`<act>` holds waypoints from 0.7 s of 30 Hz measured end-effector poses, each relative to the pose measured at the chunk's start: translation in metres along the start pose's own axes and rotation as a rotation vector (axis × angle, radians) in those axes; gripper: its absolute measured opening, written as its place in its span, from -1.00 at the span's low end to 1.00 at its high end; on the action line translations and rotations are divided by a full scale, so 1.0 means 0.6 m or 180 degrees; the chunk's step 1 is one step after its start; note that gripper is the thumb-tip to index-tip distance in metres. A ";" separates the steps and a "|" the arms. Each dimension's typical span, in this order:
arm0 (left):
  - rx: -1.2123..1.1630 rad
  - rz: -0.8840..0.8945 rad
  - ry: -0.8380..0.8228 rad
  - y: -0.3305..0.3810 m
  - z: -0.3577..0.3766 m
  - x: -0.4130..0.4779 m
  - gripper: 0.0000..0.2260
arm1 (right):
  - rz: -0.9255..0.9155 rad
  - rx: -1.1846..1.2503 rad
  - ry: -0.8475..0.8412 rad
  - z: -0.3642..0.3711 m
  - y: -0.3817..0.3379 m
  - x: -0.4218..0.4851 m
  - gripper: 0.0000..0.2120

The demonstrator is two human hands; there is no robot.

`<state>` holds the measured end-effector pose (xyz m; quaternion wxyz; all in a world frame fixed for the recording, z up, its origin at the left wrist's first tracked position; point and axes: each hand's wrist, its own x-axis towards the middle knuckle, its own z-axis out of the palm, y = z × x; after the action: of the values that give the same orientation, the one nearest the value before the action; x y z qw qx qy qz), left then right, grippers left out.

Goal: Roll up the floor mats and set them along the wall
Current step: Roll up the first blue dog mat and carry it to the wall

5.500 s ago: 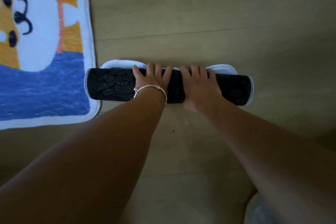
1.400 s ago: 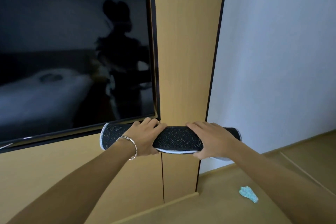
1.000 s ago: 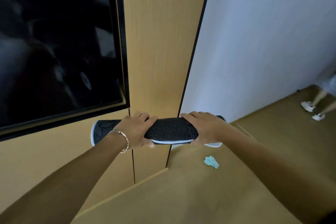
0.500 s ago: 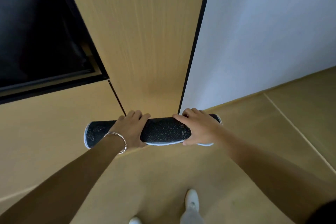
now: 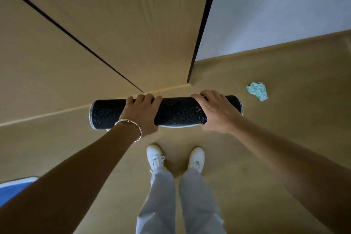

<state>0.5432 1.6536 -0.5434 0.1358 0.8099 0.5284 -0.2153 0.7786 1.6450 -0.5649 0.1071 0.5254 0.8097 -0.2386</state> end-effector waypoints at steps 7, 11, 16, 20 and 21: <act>-0.0074 -0.0257 -0.0163 -0.009 0.239 0.104 -0.49 | 0.0043 -0.0167 -0.0074 0.244 0.034 0.119 -0.16; -0.0109 -0.0268 -0.0390 -0.008 0.379 0.135 -0.47 | 0.0001 -0.0202 -0.0244 0.376 0.043 0.160 -0.19; -0.0130 -0.0270 -0.0428 -0.026 0.504 0.201 -0.45 | 0.0016 -0.0242 -0.0206 0.498 0.062 0.233 -0.19; -0.0120 -0.0315 -0.0303 -0.059 0.598 0.281 -0.47 | 0.0058 -0.0290 -0.0087 0.582 0.083 0.315 -0.20; -0.0129 -0.0349 -0.0263 -0.066 0.621 0.302 -0.48 | 0.0055 -0.0314 -0.0037 0.603 0.090 0.337 -0.20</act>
<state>0.4936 1.6475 -0.9565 0.1618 0.7673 0.5701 -0.2450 0.7138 1.6443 -0.9775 0.1397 0.5250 0.8153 -0.2004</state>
